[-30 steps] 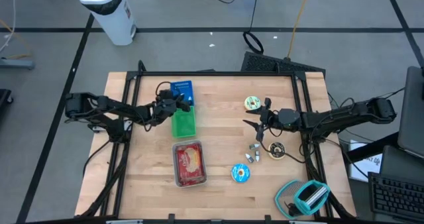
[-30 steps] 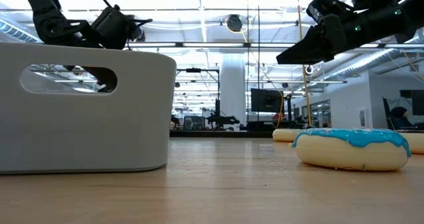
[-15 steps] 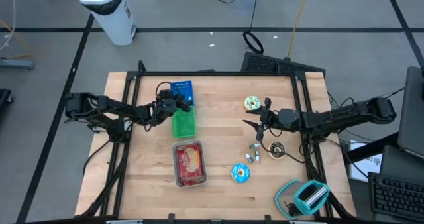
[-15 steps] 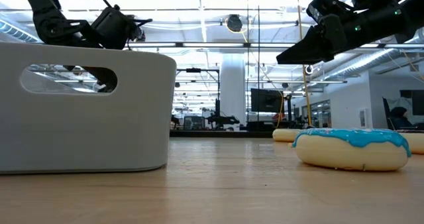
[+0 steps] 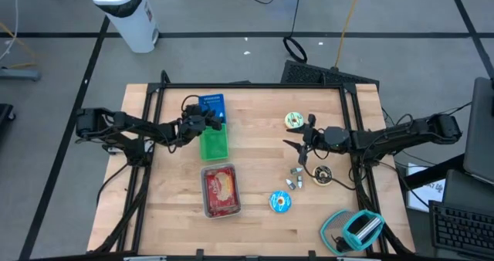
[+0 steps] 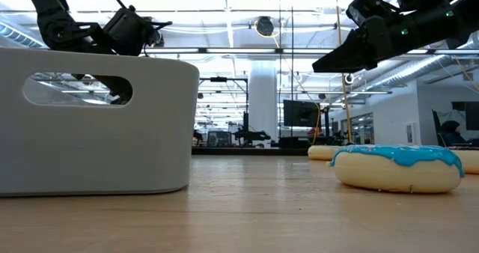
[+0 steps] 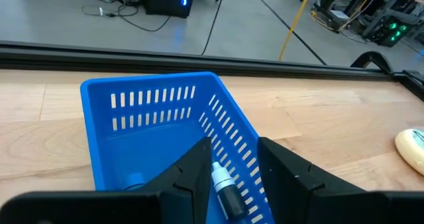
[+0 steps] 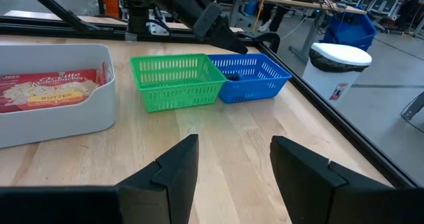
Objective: Pick & Place Food Item
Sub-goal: Put the green food coloring bottle into the blue bin
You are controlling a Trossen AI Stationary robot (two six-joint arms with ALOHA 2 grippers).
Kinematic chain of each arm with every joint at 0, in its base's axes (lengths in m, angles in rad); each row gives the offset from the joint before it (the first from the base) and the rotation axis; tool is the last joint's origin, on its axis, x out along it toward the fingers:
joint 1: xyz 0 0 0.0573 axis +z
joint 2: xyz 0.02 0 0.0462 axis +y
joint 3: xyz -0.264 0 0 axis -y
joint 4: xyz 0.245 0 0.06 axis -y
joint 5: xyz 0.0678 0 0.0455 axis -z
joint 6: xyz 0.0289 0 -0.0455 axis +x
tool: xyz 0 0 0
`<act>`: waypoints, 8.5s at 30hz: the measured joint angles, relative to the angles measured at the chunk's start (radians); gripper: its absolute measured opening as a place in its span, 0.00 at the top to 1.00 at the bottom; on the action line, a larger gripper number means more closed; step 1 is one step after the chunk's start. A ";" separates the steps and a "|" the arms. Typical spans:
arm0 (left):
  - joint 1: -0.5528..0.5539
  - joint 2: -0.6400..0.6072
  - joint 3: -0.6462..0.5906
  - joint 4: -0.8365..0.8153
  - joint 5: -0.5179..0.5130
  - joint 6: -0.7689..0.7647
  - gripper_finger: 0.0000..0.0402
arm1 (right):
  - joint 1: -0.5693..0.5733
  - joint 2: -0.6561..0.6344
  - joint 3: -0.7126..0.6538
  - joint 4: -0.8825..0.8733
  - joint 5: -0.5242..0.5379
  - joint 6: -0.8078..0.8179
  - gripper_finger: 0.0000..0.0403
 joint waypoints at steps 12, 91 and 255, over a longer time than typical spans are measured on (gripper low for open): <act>0.000 0.000 0.000 0.000 0.006 0.000 0.69 | 0.062 0.000 0.000 -0.269 -0.233 0.047 0.56; -0.004 0.000 0.000 0.001 0.021 -0.013 0.69 | 0.179 0.256 -0.198 0.185 -0.117 -0.016 0.82; -0.090 0.148 0.464 0.126 0.756 0.169 0.81 | 0.045 0.074 -0.063 0.173 0.059 -0.183 0.60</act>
